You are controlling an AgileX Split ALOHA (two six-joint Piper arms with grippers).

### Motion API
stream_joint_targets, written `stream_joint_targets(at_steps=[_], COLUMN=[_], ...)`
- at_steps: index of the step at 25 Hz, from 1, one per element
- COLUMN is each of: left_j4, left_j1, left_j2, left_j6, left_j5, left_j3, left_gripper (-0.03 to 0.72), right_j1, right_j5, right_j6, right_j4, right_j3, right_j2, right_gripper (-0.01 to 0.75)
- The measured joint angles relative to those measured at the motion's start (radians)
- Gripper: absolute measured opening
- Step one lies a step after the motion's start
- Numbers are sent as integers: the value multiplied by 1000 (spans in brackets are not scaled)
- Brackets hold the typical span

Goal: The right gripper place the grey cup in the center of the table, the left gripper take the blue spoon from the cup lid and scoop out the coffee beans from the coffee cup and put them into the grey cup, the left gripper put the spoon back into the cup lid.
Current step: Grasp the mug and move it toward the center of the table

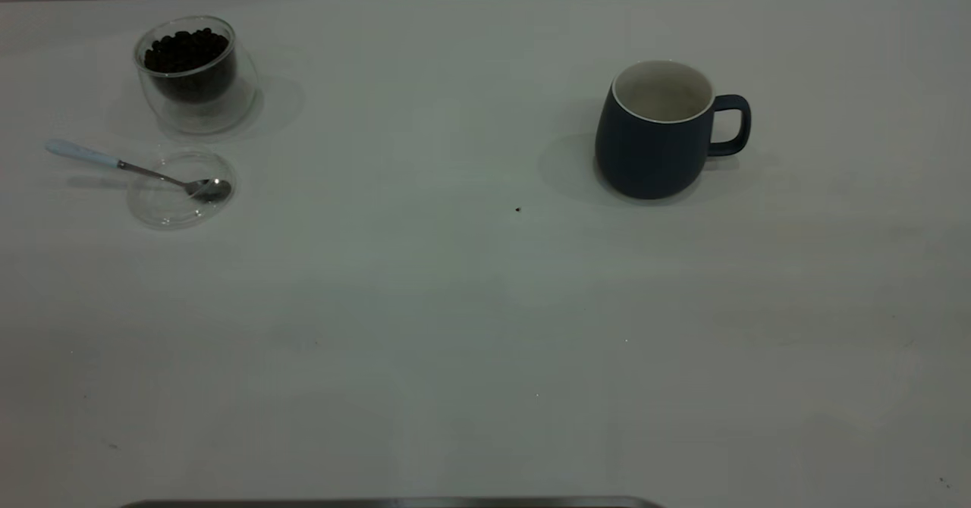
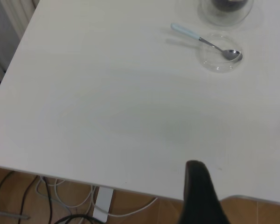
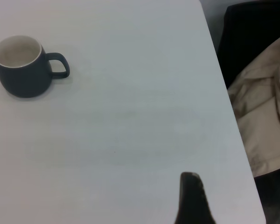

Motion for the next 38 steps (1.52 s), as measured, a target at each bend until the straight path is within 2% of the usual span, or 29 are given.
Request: stream_joint_targets(at_steps=[38], left_j4=[0], left_j1=[0], left_j2=[0], left_j6=[2], left_j5=[0], left_j3=[0], left_gripper=[534], right_j1=[13], right_j5=[-3], right_j6=[-24], right_j4=[36], right_j3=[-2], right_j2=[0], right_gripper=[470])
